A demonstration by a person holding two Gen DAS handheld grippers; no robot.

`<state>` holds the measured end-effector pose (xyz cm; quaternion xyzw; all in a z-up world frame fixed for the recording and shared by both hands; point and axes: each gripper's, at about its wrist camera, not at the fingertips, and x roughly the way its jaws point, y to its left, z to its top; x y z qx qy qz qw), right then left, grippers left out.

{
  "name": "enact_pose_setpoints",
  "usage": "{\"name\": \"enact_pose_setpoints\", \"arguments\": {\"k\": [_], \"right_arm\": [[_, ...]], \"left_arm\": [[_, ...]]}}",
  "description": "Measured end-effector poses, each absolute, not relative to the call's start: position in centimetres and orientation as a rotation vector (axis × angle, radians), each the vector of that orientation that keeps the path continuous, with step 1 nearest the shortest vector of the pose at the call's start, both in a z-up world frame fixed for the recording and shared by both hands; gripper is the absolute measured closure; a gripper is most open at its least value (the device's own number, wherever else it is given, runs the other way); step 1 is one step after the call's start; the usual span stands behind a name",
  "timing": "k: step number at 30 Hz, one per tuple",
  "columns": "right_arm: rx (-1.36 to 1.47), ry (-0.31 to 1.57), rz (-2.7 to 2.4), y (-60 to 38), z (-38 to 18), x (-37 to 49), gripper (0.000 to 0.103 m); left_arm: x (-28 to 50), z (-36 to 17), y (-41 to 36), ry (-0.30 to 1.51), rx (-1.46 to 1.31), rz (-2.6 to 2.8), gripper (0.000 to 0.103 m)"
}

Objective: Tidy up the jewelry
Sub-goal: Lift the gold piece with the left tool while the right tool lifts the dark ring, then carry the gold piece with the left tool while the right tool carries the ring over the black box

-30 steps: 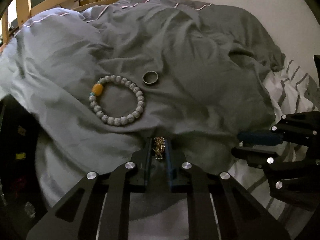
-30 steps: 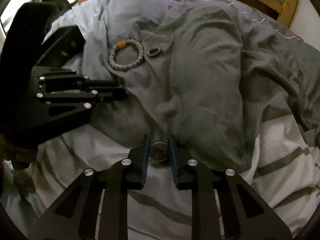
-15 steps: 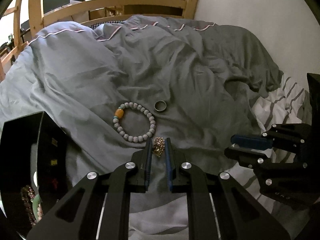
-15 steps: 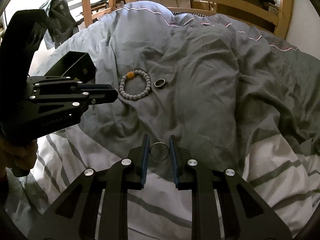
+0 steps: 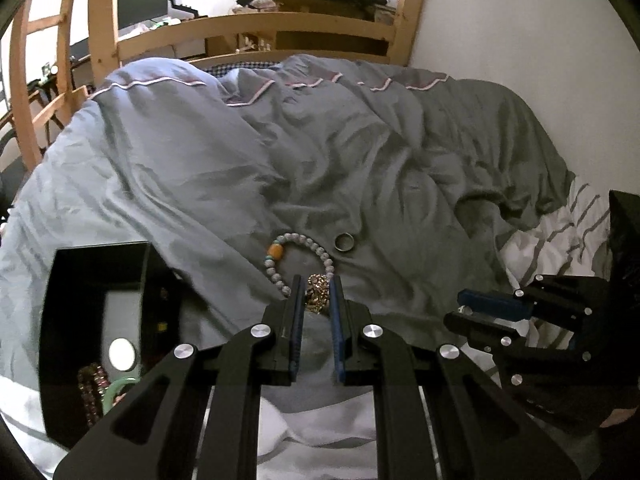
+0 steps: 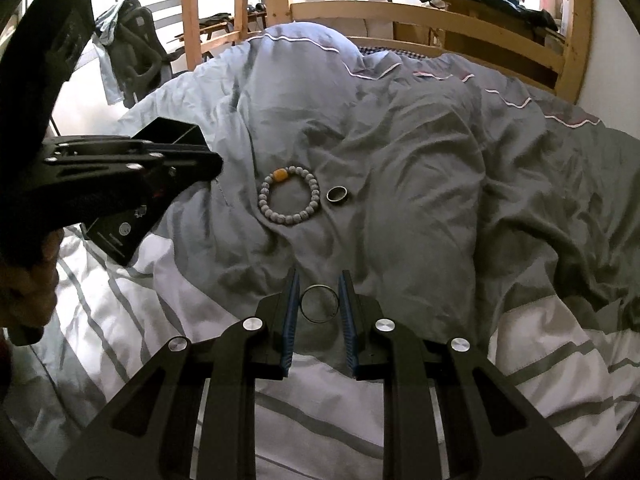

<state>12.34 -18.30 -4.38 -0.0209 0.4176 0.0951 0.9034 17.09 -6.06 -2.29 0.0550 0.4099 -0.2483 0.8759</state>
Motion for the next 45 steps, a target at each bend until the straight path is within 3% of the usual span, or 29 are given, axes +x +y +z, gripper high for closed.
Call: {"name": "enact_pose_setpoints", "arguments": {"k": [45], "right_arm": [[-0.180, 0.714, 0.442, -3.6, 0.0, 15.8, 0.082]], "left_arm": [[15.7, 0.4, 9.1, 0.837, 0.043, -0.193, 0.091]]}}
